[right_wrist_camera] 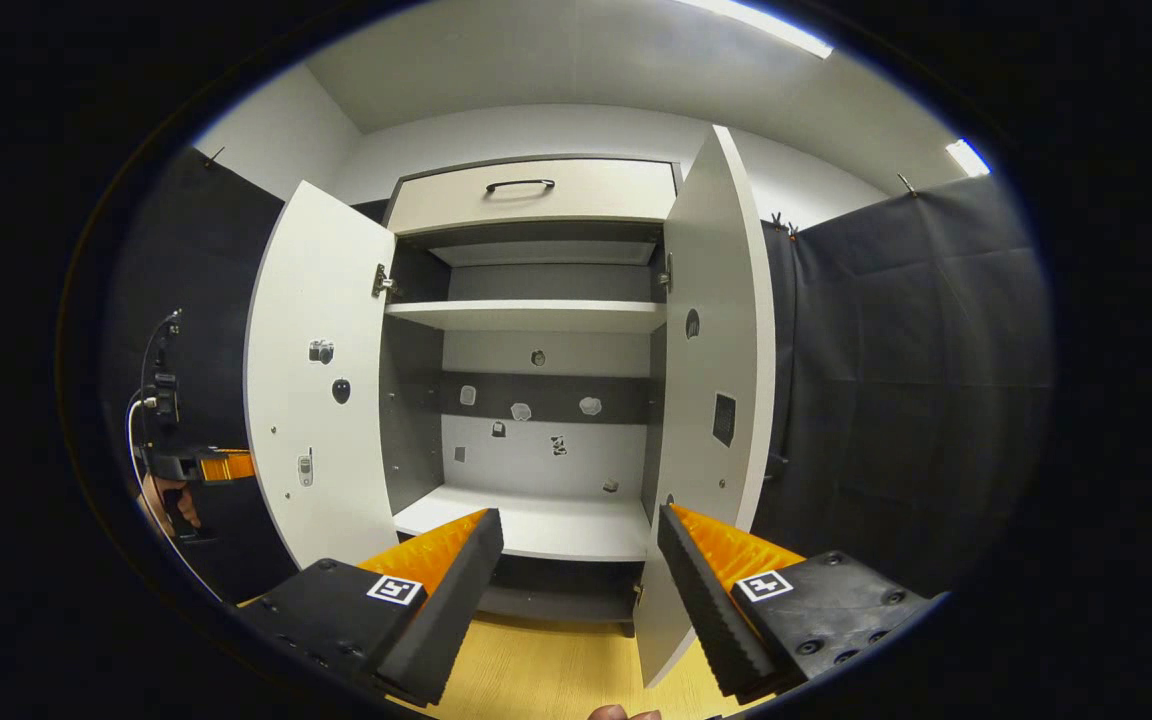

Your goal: Open the right door of the double-door shoe cabinet with the right hand, and open the left door with the left hand.

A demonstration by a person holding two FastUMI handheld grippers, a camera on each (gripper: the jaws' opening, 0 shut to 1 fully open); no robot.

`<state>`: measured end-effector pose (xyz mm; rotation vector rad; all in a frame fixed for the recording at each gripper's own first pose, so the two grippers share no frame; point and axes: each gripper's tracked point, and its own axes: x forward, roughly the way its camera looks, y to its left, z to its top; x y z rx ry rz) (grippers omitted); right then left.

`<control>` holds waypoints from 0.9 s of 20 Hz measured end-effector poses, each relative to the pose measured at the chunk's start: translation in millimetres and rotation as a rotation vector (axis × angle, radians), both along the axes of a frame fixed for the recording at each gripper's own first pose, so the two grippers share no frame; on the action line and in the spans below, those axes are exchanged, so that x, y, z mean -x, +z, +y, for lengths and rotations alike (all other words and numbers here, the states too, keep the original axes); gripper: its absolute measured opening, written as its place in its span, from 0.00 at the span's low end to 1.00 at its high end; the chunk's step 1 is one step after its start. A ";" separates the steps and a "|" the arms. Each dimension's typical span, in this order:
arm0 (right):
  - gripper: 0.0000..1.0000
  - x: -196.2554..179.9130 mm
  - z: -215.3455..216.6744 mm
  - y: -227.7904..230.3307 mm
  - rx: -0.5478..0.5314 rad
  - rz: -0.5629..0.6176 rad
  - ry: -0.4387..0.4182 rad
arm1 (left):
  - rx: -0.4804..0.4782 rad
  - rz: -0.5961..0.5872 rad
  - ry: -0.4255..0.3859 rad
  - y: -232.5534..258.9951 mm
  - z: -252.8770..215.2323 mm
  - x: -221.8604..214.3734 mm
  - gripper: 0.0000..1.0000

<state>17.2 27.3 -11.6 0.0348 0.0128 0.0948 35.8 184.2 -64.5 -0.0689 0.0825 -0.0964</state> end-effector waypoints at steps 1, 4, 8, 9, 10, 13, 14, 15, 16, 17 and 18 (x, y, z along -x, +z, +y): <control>0.98 0.2 1.1 -0.1 0.000 -0.001 0.000 | -0.001 -0.003 0.004 2.9 0.6 2.9 0.13; 0.98 1.8 1.3 0.8 -0.005 0.001 -0.001 | 0.028 -0.018 0.033 10.5 2.4 14.7 0.13; 0.98 1.5 1.8 1.7 -0.008 -0.001 -0.001 | 0.021 -0.033 0.099 20.3 4.3 39.6 0.17; 0.98 1.9 2.7 2.0 -0.006 0.000 0.000 | 0.014 -0.039 0.102 24.2 1.3 45.4 0.26; 0.98 2.0 3.0 2.3 -0.006 -0.001 0.002 | 0.010 -0.047 0.106 28.1 -0.9 51.2 0.39; 0.98 4.5 0.2 3.6 -0.014 -0.005 0.000 | 0.008 -0.067 0.110 39.2 -14.5 66.0 0.49; 0.98 5.8 -0.4 4.8 -0.024 -0.005 0.000 | 0.004 -0.071 0.107 41.3 -21.2 69.6 0.59; 1.00 7.0 -1.7 7.3 -0.032 -0.010 0.001 | 0.000 -0.075 0.103 44.3 -27.5 72.7 0.70; 0.98 8.6 -4.1 8.9 -0.035 -0.010 -0.001 | -0.008 -0.077 0.106 45.5 -32.3 72.9 0.85; 0.98 9.3 -7.0 8.9 -0.035 -0.010 -0.002 | -0.018 -0.083 0.104 48.8 -39.5 75.8 0.94; 0.98 8.8 -8.9 8.7 -0.034 -0.007 -0.005 | -0.027 -0.087 0.102 50.8 -45.9 79.3 0.95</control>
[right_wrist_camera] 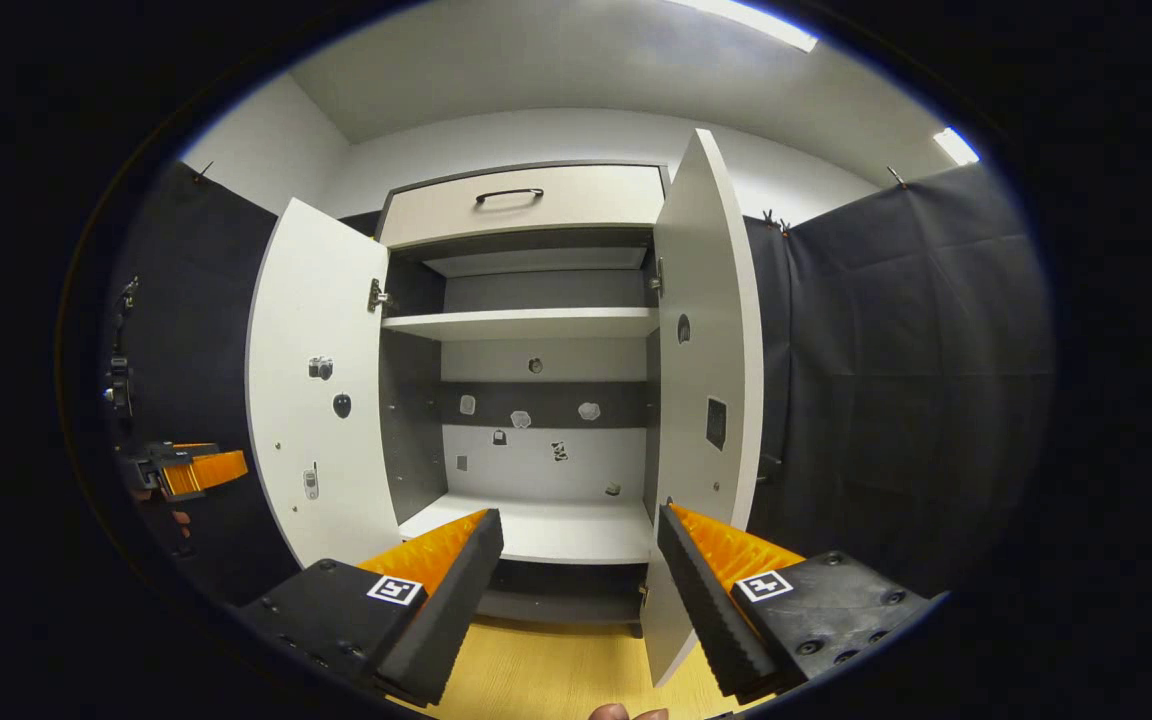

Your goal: Open the right door of the double-door shoe cabinet with the right hand, and open the left door with the left hand.

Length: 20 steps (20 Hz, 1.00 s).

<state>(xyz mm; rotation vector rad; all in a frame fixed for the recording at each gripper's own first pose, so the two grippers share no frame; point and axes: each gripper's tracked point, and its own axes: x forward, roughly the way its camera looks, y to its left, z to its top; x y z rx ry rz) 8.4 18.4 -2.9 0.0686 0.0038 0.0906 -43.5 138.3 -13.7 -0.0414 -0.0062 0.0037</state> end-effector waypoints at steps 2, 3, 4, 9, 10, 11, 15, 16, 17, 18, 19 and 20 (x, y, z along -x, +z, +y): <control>0.98 -0.8 -0.3 -0.4 -0.011 0.004 0.001 | -0.011 -0.012 -0.002 4.7 -13.4 3.1 0.95; 0.98 -0.2 -0.2 0.9 -0.026 0.003 0.006 | -0.011 -0.017 -0.001 6.5 -20.6 4.0 0.95; 0.98 1.8 0.4 2.5 -0.045 0.003 0.014 | -0.004 -0.021 0.003 7.5 -27.1 5.7 0.95; 0.98 0.5 -16.4 -1.9 -0.055 0.012 -0.025 | -0.022 -0.033 -0.032 9.8 -73.2 7.1 0.97; 0.98 -1.0 -20.7 -3.3 -0.053 0.016 -0.038 | -0.028 -0.027 -0.044 8.8 -80.9 6.4 0.95; 0.98 -3.1 -24.6 -2.9 -0.051 0.018 -0.050 | -0.031 -0.026 -0.056 9.6 -87.7 4.8 0.95; 0.98 -1.8 -33.2 0.5 -0.050 0.008 -0.073 | -0.038 -0.036 -0.078 12.4 -111.8 -2.7 0.95; 0.98 -1.0 -33.3 4.2 -0.043 -0.003 -0.071 | -0.042 -0.040 -0.079 13.5 -115.0 -3.1 0.95; 0.98 1.1 -32.6 5.3 -0.032 -0.011 -0.067 | -0.042 -0.040 -0.077 13.1 -117.9 -2.7 0.95; 0.98 2.2 -31.4 7.0 -0.022 -0.016 -0.063 | -0.040 -0.037 -0.075 11.9 -120.2 -3.1 0.95; 0.98 2.9 -30.4 8.6 -0.015 -0.022 -0.058 | -0.035 -0.037 -0.070 11.8 -122.0 -2.7 0.95; 0.98 3.4 -29.0 10.2 -0.015 -0.025 -0.053 | -0.035 -0.032 -0.069 10.3 -125.5 -1.7 0.95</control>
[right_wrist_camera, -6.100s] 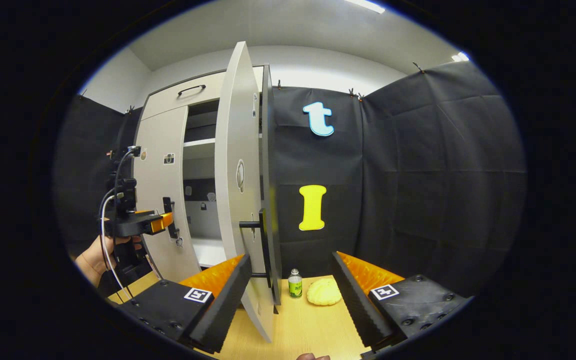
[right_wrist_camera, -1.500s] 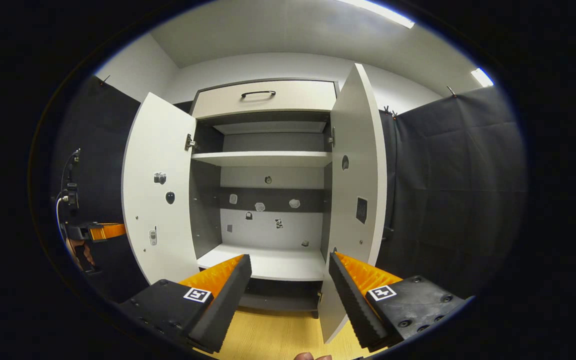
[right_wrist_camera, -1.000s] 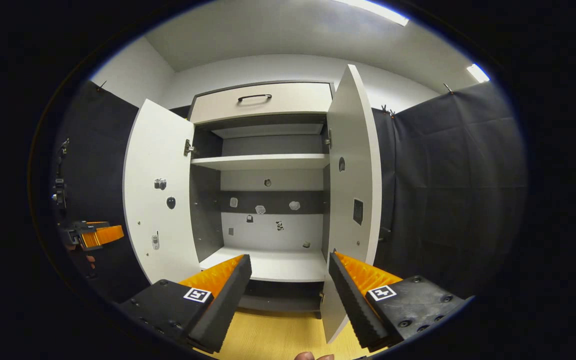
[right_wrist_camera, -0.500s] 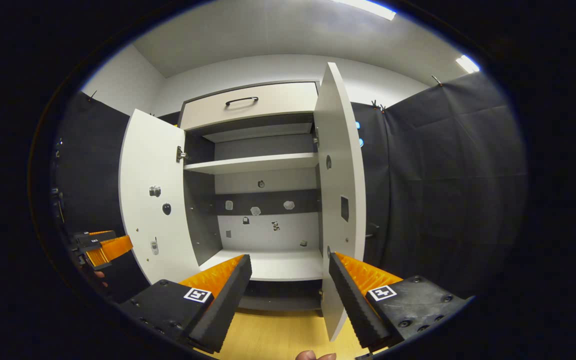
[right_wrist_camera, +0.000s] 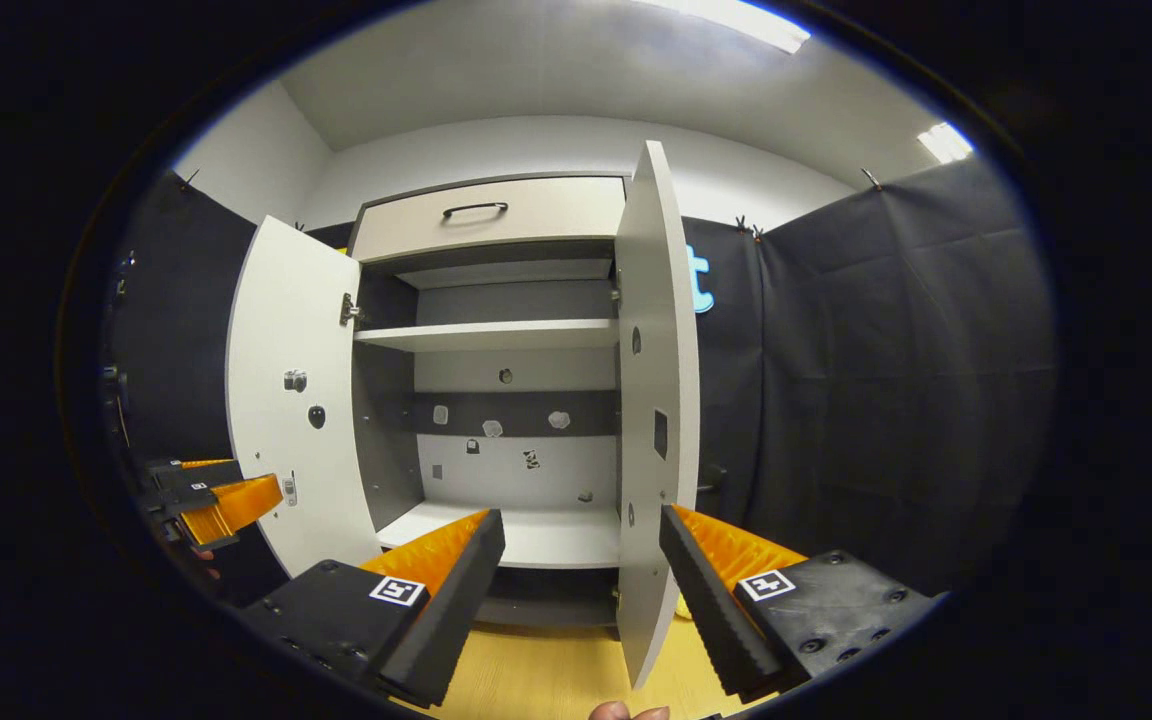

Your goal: Open the right door of the double-door shoe cabinet with the right hand, and open the left door with the left hand.

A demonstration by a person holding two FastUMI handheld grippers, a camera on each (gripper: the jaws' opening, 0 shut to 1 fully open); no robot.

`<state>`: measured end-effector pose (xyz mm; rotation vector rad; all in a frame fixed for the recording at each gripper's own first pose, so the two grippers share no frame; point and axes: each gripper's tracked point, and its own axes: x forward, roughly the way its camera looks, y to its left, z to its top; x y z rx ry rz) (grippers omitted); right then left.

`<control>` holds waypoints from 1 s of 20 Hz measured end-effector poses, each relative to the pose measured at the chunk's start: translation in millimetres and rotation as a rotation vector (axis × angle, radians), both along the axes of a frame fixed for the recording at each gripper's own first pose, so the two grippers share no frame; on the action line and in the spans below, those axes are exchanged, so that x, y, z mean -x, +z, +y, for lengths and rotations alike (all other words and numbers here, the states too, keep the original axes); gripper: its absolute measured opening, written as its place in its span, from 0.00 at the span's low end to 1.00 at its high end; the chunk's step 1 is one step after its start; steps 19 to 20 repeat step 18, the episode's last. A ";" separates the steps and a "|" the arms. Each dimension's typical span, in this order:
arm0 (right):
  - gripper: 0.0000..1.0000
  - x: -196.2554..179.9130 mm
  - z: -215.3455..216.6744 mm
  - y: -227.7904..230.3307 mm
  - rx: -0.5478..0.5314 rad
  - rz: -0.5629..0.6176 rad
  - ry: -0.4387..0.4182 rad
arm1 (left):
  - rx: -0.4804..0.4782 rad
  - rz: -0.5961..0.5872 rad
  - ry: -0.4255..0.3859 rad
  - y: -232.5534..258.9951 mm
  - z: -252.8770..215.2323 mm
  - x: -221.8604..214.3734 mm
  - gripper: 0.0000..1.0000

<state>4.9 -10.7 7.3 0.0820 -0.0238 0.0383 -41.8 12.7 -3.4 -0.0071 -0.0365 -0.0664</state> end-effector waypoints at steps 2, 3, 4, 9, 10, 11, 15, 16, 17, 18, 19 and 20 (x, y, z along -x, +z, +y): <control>0.98 0.0 5.3 2.3 -0.009 -0.008 0.017 | -0.009 0.012 0.008 -3.1 -0.5 2.1 0.95; 0.98 -1.2 6.9 2.0 -0.010 -0.010 0.024 | -0.019 0.015 0.022 -4.3 1.1 2.7 0.95; 0.98 -2.0 8.3 1.5 -0.008 -0.011 0.029 | -0.028 0.015 0.029 -4.3 1.1 3.2 0.95; 0.98 -5.8 11.3 -0.8 -0.010 -0.008 0.039 | -0.031 0.007 0.048 -0.6 -4.6 6.5 0.95; 0.98 -6.6 11.0 -1.9 -0.007 -0.006 0.038 | -0.024 0.004 0.045 1.1 -6.9 5.6 0.95; 0.98 -7.7 10.4 -3.1 -0.005 -0.005 0.035 | -0.020 0.003 0.041 1.8 -9.3 6.0 0.95; 0.98 -8.4 11.0 -0.7 -0.007 -0.012 0.031 | -0.032 0.000 0.026 3.4 -14.6 7.2 0.95; 0.98 -8.3 11.3 0.5 -0.002 -0.016 0.031 | -0.029 0.000 0.021 2.9 -17.9 6.7 0.97; 0.98 -7.9 11.5 0.6 0.003 -0.017 0.031 | -0.024 -0.001 0.014 3.2 -21.6 6.9 0.95; 0.98 -7.7 12.5 0.6 0.006 -0.019 0.032 | -0.020 -0.002 0.007 3.1 -24.1 7.2 0.95; 0.98 -7.7 12.5 0.6 0.006 -0.019 0.032 | -0.020 -0.002 0.007 3.1 -24.1 7.2 0.95; 0.98 -7.7 12.5 0.6 0.006 -0.019 0.032 | -0.020 -0.002 0.007 3.1 -24.1 7.2 0.95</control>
